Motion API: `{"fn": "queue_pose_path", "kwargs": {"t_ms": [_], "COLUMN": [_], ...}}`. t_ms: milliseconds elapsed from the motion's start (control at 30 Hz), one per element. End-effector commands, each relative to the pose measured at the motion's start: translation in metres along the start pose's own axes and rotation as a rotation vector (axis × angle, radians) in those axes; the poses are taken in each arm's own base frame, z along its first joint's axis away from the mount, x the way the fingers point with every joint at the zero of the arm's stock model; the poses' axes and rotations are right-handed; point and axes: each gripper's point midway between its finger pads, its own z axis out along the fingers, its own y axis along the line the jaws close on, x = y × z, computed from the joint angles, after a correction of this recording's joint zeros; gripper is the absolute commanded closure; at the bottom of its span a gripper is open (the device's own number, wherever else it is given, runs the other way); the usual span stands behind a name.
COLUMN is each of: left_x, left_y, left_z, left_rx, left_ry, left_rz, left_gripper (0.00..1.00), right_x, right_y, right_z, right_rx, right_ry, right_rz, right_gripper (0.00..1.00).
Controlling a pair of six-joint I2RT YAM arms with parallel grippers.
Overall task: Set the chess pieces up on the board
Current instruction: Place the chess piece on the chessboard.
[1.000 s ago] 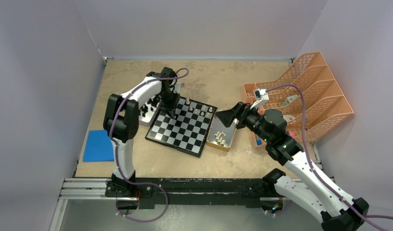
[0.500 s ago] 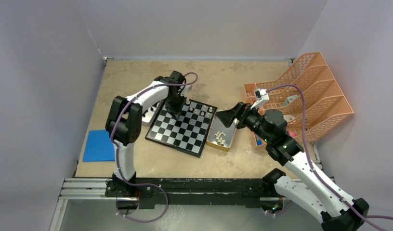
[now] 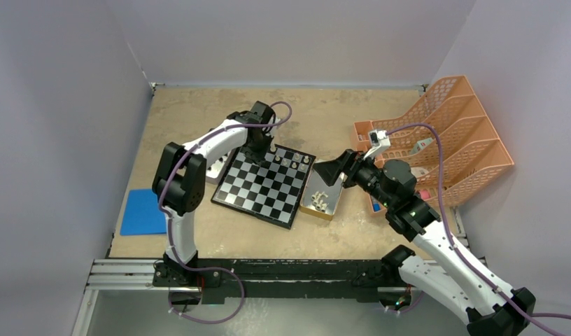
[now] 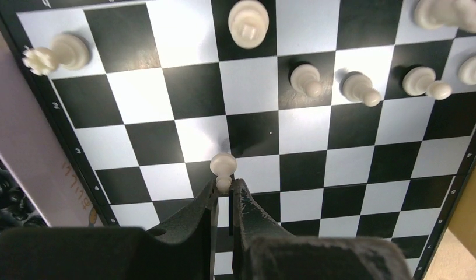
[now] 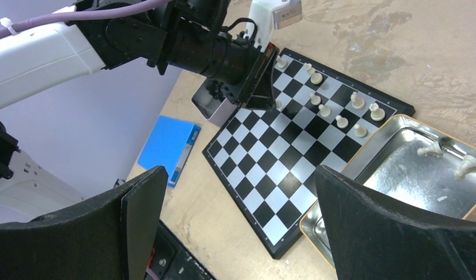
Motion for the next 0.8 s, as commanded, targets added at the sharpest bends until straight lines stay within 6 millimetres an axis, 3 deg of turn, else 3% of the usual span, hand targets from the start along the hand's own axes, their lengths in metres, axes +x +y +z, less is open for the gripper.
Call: {"fn": "queue_pose_path", "kwargs": {"t_ms": [0,767], "left_x": [-0.030,-0.049], "left_y": [-0.001,-0.016], "left_z": [-0.022,0.004], "left_rx": [-0.002,0.070], "left_ry": [-0.143,-0.139], "left_rz": [-0.010,0.000], "left_gripper": [0.96,0.94], "right_x": [-0.016,-0.023], "right_y": [0.010,0.013], "right_z": [0.000,0.005], "right_rx": [-0.041,-0.049], "right_ry": [-0.061,-0.073], "right_rz": [-0.029,-0.065], "right_gripper": [0.01,0.01]}}
